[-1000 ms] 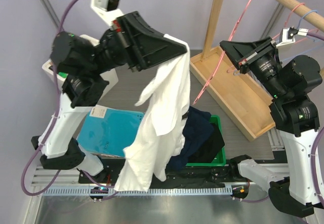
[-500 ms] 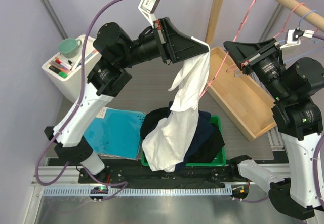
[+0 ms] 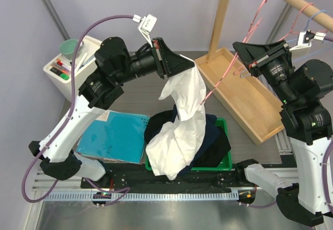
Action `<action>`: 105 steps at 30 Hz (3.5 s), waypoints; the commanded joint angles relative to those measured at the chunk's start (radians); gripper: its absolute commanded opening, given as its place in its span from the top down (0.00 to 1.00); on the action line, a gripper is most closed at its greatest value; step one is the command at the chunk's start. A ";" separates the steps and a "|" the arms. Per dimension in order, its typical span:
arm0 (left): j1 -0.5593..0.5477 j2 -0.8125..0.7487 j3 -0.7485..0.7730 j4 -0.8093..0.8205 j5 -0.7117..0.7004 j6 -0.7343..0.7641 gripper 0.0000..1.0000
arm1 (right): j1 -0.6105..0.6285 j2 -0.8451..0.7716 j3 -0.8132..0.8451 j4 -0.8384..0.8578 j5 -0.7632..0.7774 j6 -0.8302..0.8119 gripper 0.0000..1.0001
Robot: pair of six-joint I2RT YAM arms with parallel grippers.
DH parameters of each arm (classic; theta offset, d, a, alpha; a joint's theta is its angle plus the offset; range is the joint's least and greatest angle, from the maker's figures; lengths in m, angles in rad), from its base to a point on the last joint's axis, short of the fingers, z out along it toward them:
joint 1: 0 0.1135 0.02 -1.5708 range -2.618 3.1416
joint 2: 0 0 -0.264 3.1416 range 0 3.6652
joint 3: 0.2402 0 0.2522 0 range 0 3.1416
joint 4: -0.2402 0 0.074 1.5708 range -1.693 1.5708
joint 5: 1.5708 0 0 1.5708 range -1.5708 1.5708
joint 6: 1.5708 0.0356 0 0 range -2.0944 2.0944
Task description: Remove the t-shirt from the hanger
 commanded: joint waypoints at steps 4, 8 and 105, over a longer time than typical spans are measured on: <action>0.099 0.103 0.185 -0.042 0.008 0.033 1.00 | 0.004 -0.012 0.030 0.027 0.041 -0.027 0.99; 0.148 0.220 0.344 -0.060 0.064 -0.012 1.00 | 0.004 -0.018 0.042 0.028 0.030 -0.015 0.99; -0.277 0.024 -0.146 -0.157 -0.465 0.239 1.00 | 0.002 -0.002 -0.214 0.057 -0.050 0.033 0.91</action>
